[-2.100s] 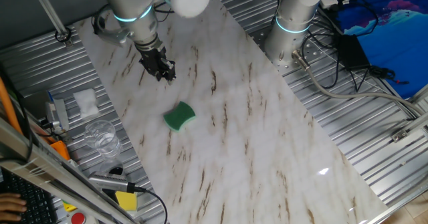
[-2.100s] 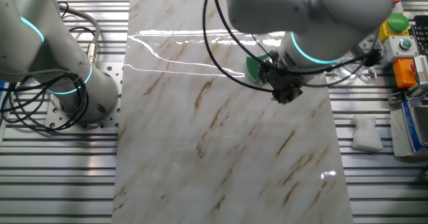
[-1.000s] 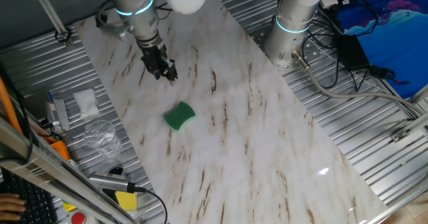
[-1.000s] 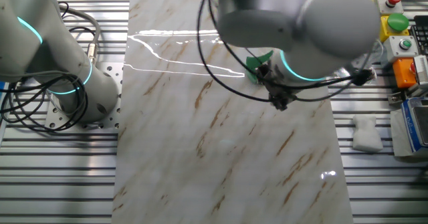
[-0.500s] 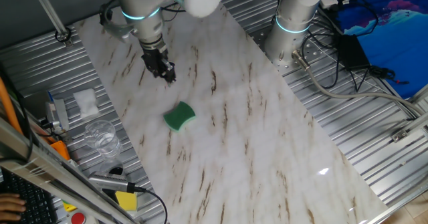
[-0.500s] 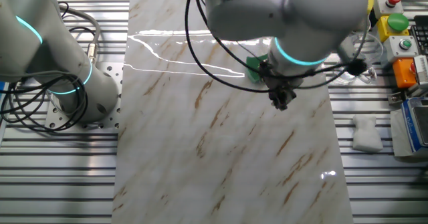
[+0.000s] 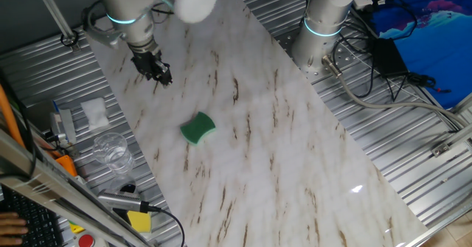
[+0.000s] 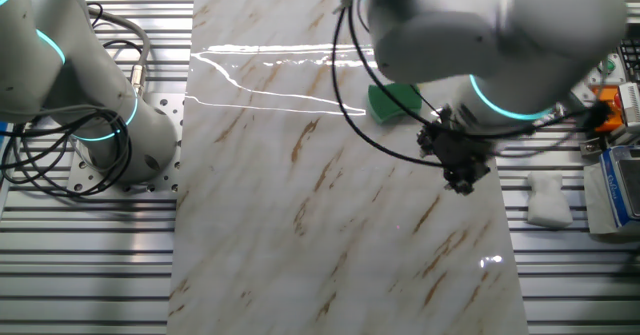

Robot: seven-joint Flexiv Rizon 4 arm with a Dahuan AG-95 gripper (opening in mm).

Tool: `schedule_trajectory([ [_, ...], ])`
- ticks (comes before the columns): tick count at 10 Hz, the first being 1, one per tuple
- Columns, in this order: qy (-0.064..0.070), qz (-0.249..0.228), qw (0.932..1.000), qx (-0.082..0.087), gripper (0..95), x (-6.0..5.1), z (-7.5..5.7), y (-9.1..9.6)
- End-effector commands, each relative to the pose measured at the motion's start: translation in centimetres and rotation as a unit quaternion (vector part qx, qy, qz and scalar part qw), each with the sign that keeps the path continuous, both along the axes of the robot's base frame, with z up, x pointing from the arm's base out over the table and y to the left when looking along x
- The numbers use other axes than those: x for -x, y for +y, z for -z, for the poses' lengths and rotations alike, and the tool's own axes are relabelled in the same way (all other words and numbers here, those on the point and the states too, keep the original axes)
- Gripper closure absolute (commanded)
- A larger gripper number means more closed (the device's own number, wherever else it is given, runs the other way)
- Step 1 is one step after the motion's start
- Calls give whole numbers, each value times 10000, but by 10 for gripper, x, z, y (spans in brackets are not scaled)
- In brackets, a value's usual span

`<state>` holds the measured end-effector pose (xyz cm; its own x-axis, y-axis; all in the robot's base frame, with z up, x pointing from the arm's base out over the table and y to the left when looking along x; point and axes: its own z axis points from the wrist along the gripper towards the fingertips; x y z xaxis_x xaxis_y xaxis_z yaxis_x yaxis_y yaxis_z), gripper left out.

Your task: Clean the tabletop with a sponge

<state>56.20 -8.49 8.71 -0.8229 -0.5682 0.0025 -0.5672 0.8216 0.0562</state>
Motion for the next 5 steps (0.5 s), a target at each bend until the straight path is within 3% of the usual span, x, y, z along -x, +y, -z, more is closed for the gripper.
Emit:
schedule_trajectory([
  [1, 8, -19, 10000, -73, 380, -8, 2, -2],
  [5, 10, 30, 9999, 124, 380, -7, 3, -2],
])
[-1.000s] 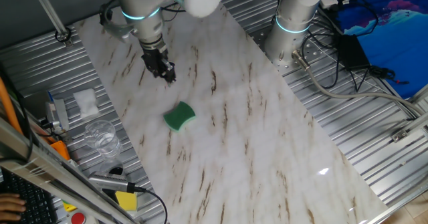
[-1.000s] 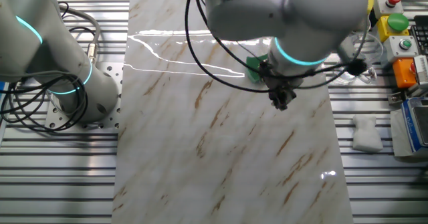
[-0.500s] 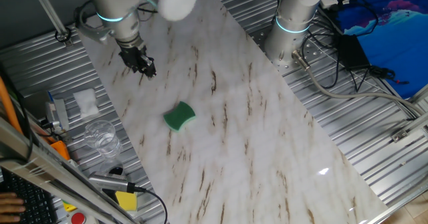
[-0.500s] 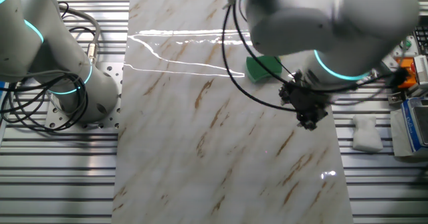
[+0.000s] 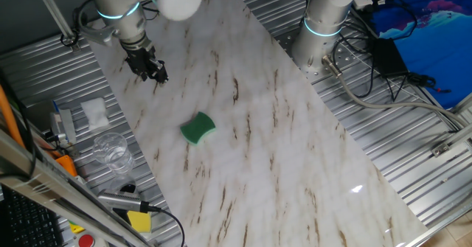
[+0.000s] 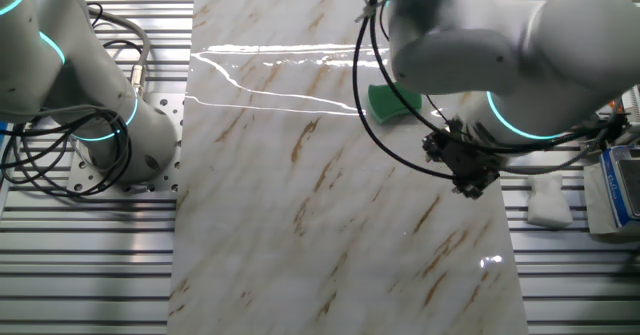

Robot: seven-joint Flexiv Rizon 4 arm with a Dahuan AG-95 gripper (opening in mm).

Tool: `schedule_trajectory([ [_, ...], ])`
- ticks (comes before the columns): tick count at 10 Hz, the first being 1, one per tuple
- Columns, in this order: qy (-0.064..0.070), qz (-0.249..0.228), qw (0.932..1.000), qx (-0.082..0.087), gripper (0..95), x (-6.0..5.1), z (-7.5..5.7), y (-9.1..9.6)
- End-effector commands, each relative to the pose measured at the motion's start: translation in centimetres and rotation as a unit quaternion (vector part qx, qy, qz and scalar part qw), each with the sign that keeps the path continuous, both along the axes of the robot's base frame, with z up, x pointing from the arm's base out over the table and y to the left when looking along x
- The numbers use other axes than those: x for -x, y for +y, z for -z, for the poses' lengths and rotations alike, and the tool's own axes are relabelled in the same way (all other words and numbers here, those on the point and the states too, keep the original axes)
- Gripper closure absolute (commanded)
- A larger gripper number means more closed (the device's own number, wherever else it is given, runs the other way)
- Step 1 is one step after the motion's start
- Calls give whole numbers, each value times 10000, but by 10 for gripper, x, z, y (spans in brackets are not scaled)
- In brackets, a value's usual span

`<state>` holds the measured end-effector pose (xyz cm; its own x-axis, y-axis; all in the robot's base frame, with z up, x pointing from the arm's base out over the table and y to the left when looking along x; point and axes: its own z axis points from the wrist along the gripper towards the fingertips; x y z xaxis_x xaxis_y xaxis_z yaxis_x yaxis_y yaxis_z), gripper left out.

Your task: Clean the tabletop with a sponge

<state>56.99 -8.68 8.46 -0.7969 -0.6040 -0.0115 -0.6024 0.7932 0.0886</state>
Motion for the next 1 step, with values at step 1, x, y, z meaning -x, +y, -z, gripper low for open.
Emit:
schedule_trajectory([
  [1, -31, 255, 9992, 316, 380, 1, 0, 0],
])
